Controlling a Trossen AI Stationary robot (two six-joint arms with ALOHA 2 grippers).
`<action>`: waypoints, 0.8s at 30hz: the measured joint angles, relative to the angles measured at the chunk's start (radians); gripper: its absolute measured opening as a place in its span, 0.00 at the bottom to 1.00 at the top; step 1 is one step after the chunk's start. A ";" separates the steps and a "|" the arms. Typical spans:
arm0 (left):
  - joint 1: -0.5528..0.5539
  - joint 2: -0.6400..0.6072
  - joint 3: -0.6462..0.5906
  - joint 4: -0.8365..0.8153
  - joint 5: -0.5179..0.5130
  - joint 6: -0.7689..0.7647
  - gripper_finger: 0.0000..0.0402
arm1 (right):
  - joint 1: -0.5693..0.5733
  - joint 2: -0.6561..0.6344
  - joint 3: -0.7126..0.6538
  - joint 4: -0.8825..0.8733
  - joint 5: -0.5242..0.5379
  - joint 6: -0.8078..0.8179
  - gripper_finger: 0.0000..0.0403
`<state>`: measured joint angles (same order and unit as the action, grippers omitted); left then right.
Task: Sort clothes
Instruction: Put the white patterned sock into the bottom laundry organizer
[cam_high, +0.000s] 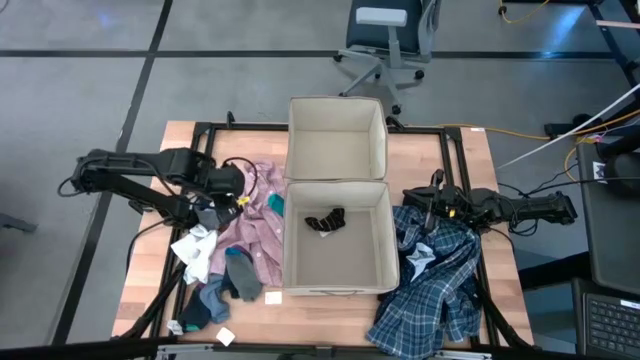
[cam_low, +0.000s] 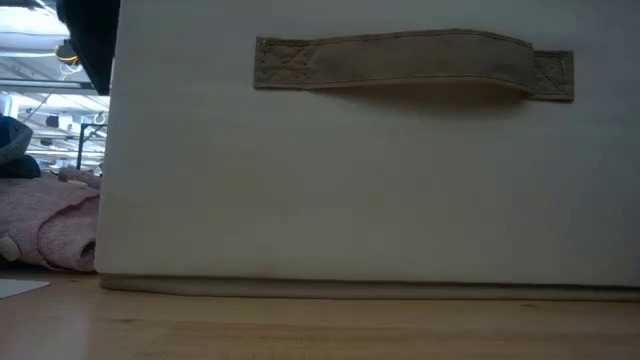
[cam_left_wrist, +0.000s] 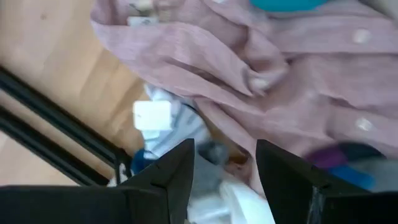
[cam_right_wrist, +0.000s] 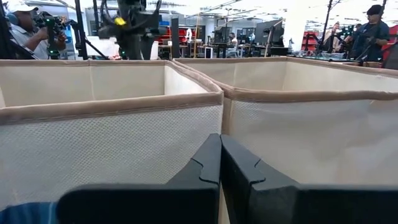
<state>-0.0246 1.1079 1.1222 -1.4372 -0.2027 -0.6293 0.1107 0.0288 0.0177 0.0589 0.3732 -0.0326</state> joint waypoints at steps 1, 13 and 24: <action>0.007 0.001 -0.017 0.015 -0.020 0.004 0.40 | 0.000 0.000 0.000 0.000 0.001 0.000 0.02; 0.173 0.002 -0.169 0.302 -0.078 0.197 0.40 | 0.000 0.000 0.000 0.000 0.001 0.000 0.02; 0.307 0.064 -0.185 0.193 -0.049 0.219 0.40 | 0.000 0.000 0.000 0.000 0.001 0.000 0.02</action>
<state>0.2827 1.1723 0.9375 -1.2445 -0.2514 -0.4108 0.1104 0.0288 0.0177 0.0586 0.3744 -0.0322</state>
